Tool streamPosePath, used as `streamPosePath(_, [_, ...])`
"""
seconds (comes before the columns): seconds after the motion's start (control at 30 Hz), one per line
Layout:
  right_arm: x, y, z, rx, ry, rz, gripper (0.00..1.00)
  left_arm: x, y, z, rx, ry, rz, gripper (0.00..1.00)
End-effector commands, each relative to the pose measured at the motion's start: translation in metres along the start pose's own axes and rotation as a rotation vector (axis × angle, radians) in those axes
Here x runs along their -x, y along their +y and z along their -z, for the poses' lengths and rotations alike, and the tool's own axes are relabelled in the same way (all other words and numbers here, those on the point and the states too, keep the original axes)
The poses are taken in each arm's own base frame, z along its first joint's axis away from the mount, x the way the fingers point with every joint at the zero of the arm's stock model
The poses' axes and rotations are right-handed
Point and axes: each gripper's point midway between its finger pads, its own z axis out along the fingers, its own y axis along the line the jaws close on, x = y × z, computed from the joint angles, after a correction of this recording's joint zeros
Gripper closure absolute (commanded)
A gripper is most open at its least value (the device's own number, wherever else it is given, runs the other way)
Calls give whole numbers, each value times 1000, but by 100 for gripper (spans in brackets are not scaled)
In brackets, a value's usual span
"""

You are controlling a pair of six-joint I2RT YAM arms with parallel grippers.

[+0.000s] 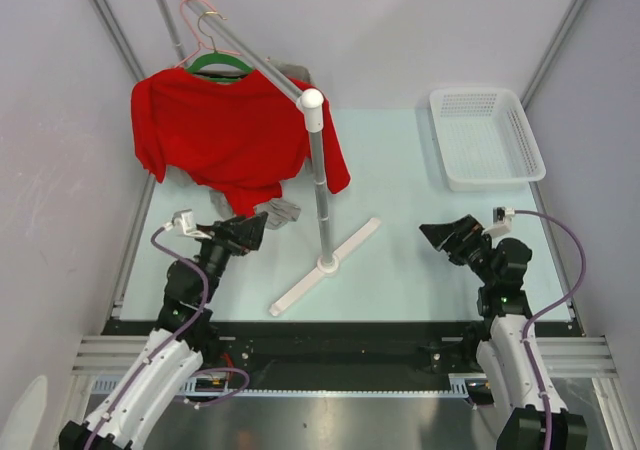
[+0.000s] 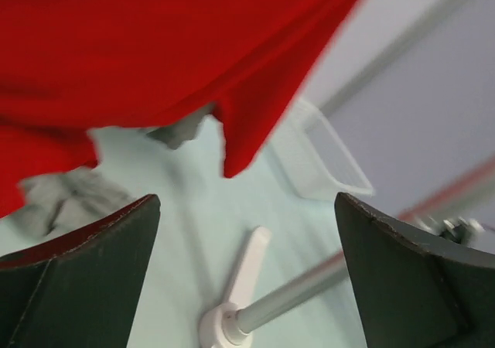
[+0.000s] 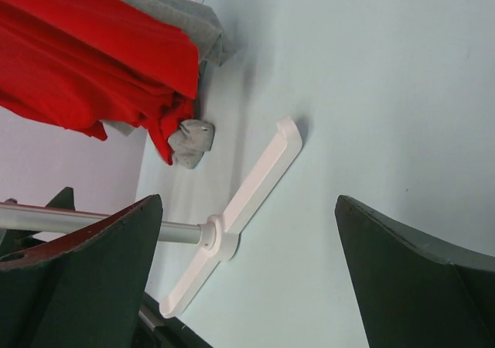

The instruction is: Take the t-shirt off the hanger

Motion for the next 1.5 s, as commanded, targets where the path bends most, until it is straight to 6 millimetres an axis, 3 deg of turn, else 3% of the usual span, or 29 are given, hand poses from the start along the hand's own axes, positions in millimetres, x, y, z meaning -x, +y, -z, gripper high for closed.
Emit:
streamPosePath(0.0, [18, 3, 3, -74, -17, 71, 0, 34, 50, 2, 416, -93, 115, 0])
streamPosePath(0.07, [20, 5, 3, -82, -4, 84, 0, 26, 73, 11, 574, -67, 140, 0])
streamPosePath(0.17, [27, 11, 1, -92, 14, 54, 0, 29, 71, 8, 606, 4, 47, 0])
streamPosePath(0.2, [19, 12, 2, -85, 66, 23, 0, 24, 58, 2, 542, 69, 26, 0])
streamPosePath(0.27, [22, 17, 1, -70, 93, 4, 0, 29, 31, -7, 420, 159, -91, 0])
streamPosePath(0.3, [19, 20, 2, -60, 120, 1, 0, 26, 25, -11, 392, 199, -105, 0])
streamPosePath(0.33, [21, 21, 3, -63, 122, 2, 0, 36, 15, -15, 373, 197, -126, 0])
streamPosePath(0.4, [24, 29, 5, -56, 128, 18, 0, 39, 12, -22, 372, 219, -157, 0])
streamPosePath(0.5, [29, 41, 12, -34, 115, 49, 0, 69, -3, -41, 329, 189, -185, 0])
streamPosePath(0.67, [30, 56, 21, -9, 125, 77, 0, 103, 0, -72, 293, 210, -101, 0])
streamPosePath(0.7, [33, 59, 22, -7, 119, 84, 0, 125, 1, -80, 283, 172, -88, 0])
streamPosePath(0.77, [32, 62, 25, -6, 123, 89, 0, 123, -10, -95, 157, 230, -4, 6])
streamPosePath(0.8, [35, 66, 27, -3, 116, 96, 0, 141, -22, -103, 71, 170, -26, 8])
streamPosePath(0.97, [40, 78, 35, -1, 103, 124, 0, 169, -41, -122, -54, 116, 29, 13])
streamPosePath(1.1, [43, 87, 40, 7, 95, 145, 0, 202, -68, -136, -161, 87, -34, 18])
streamPosePath(1.17, [45, 92, 42, 12, 94, 149, 0, 207, -63, -143, -137, 111, -49, 20])
streamPosePath(1.2, [45, 93, 42, 13, 95, 149, 0, 222, -71, -145, -143, 87, -111, 21])
streamPosePath(1.27, [47, 97, 44, 19, 94, 157, 0, 235, -74, -149, -135, 73, -144, 28])
streamPosePath(1.4, [51, 103, 45, 28, 90, 170, 0, 248, -74, -164, -154, 58, -174, 37])
streamPosePath(1.47, [53, 107, 46, 34, 85, 174, 0, 253, -82, -169, -192, 77, -187, 39])
